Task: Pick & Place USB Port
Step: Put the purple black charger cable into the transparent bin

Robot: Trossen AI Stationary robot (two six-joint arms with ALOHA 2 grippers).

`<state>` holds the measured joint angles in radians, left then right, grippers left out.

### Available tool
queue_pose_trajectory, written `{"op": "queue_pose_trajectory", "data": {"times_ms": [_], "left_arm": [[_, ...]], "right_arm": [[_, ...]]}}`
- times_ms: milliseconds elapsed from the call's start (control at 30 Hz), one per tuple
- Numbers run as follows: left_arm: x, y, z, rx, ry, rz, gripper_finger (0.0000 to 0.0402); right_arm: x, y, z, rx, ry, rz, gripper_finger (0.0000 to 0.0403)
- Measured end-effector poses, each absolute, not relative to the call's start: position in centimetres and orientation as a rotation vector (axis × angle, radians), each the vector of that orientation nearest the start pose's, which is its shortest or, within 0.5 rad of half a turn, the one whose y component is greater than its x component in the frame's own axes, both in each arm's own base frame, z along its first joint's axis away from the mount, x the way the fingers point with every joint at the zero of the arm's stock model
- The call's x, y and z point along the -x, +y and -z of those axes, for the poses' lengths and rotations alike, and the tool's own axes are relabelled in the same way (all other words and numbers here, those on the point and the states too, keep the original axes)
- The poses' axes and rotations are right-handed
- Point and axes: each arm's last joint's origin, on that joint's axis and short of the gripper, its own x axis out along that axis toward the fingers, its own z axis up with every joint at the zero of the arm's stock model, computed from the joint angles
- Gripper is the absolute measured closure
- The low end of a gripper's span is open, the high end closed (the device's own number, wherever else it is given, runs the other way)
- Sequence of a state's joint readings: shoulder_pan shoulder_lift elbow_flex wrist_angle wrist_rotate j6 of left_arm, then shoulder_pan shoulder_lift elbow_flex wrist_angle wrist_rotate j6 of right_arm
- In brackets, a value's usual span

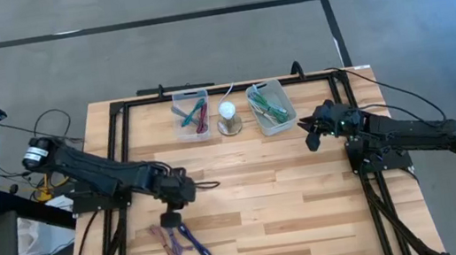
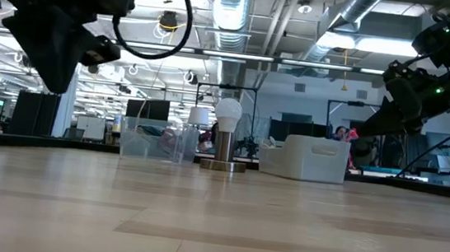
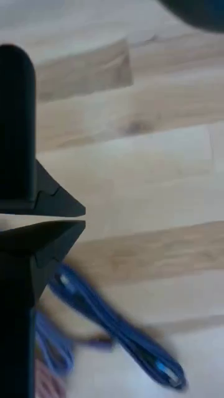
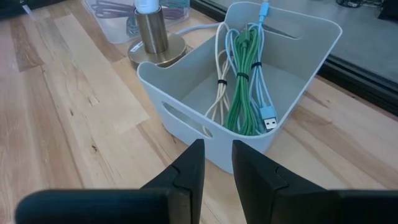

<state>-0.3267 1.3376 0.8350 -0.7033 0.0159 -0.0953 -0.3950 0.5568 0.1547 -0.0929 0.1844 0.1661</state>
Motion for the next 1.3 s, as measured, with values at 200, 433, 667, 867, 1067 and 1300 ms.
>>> {"op": "queue_pose_trajectory", "data": {"times_ms": [200, 433, 667, 867, 1067, 1300], "left_arm": [[-22.8, -8.0, -20.1, -0.239, 1.211, 0.275, 0.0363], [-22.5, -9.4, -19.9, -0.316, 1.197, 0.304, 0.0325], [-22.8, -10.1, -18.8, -0.368, 1.224, 0.281, 0.0302], [-22.9, -9.8, -18.7, -0.39, 1.22, 0.237, 0.0303], [-23.0, -9.8, -18.7, -0.396, 1.216, 0.222, 0.0304], [-23.0, -9.8, -18.8, -0.411, 1.204, 0.197, 0.0304]], "right_arm": [[-11.7, -5.5, -15.7, -0.211, 0.451, 0.608, 0.0327], [-11.7, -5.5, -15.7, -0.195, 0.455, 0.607, 0.0327], [-11.6, -5.7, -15.8, -0.099, 0.468, 0.686, 0.0327], [-11.7, -5.5, -15.7, -0.054, 0.496, 0.57, 0.0327], [-11.6, -5.3, -16.0, -0.006, 0.483, 0.529, 0.0327], [-10.6, -5.4, -16.0, -0.026, 0.491, 0.569, 0.0327]]}}
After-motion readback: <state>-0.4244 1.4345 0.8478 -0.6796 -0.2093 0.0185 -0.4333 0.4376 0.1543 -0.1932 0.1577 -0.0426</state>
